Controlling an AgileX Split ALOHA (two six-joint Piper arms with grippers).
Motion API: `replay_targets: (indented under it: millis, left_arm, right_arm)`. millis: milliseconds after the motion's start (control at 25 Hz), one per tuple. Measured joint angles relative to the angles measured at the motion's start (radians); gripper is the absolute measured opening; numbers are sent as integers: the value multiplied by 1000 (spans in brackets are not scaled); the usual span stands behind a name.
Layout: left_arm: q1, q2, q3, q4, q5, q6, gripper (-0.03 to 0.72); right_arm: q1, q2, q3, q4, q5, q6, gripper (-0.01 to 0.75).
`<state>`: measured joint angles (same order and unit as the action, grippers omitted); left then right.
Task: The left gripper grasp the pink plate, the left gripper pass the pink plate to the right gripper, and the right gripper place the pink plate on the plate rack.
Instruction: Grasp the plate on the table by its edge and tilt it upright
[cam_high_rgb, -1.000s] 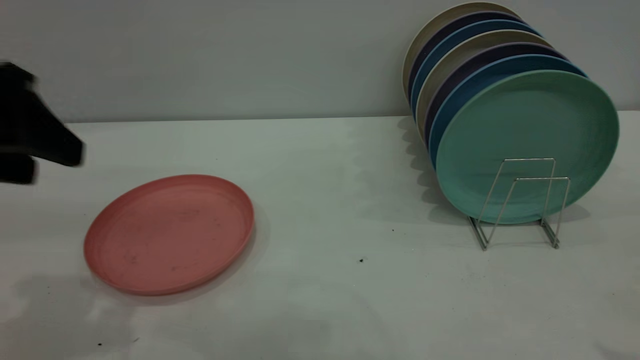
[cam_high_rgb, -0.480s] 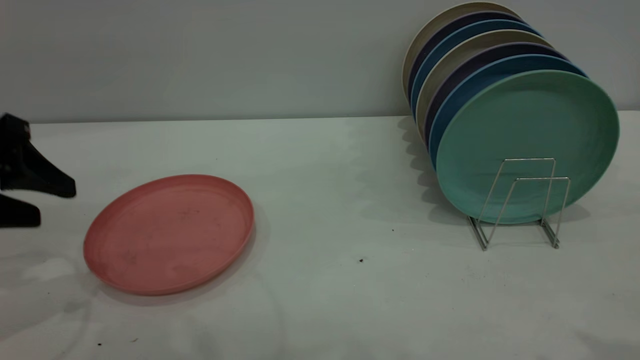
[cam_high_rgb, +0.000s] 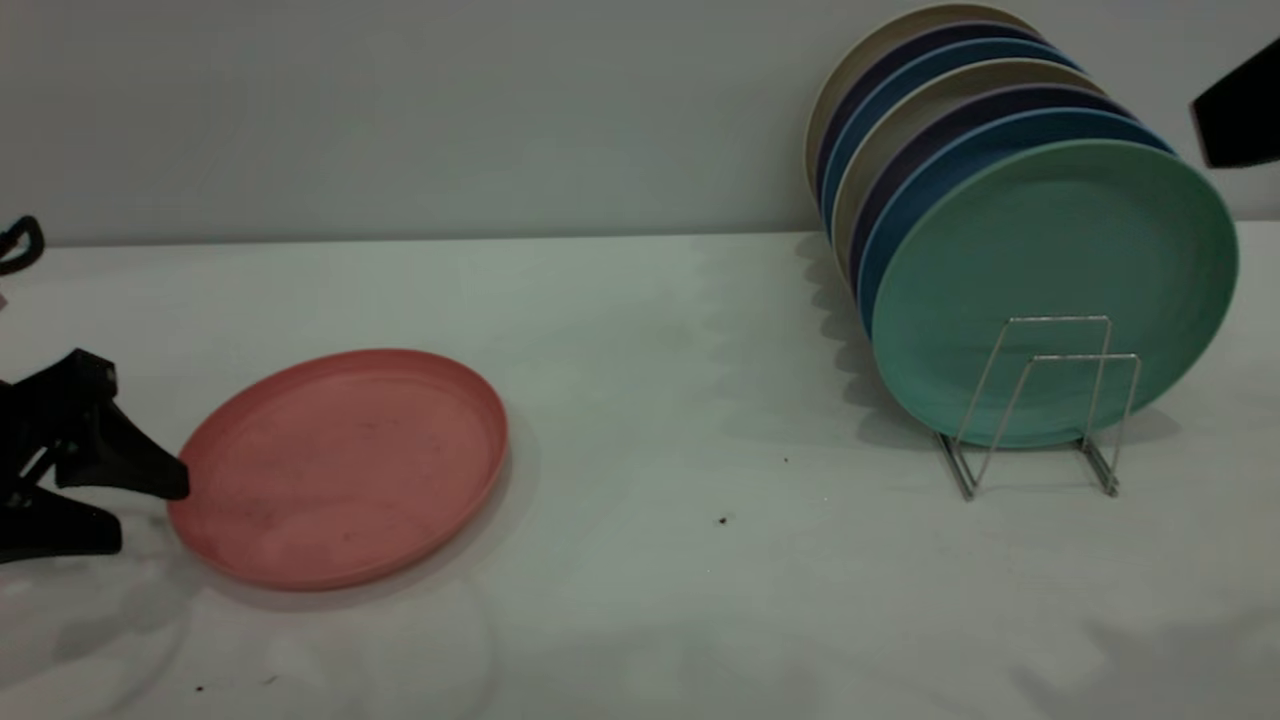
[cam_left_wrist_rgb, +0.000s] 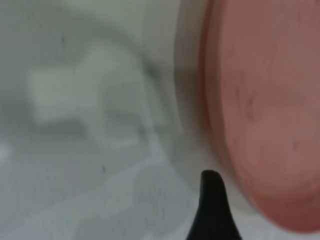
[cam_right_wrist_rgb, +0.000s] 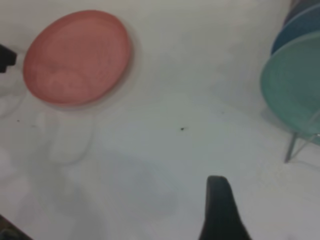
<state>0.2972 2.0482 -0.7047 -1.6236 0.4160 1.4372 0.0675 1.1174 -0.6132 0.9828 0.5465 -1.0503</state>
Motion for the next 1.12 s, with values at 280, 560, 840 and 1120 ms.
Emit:
replay_targets:
  millis: [280, 560, 840, 1120]
  left_arm:
    - [-3, 40, -11, -137, 12, 132, 564]
    - [-3, 117, -49, -141, 42, 148, 563]
    - [-4, 162, -87, -143, 69, 147, 563]
    - [-4, 209, -102, -145, 117, 155, 500]
  right_arm:
    - [0, 38, 0, 53, -1, -48, 510]
    - [0, 38, 0, 55, -6, -54, 510]
    - [0, 38, 0, 56, -12, -54, 510]
    - [0, 38, 0, 56, -24, -56, 510]
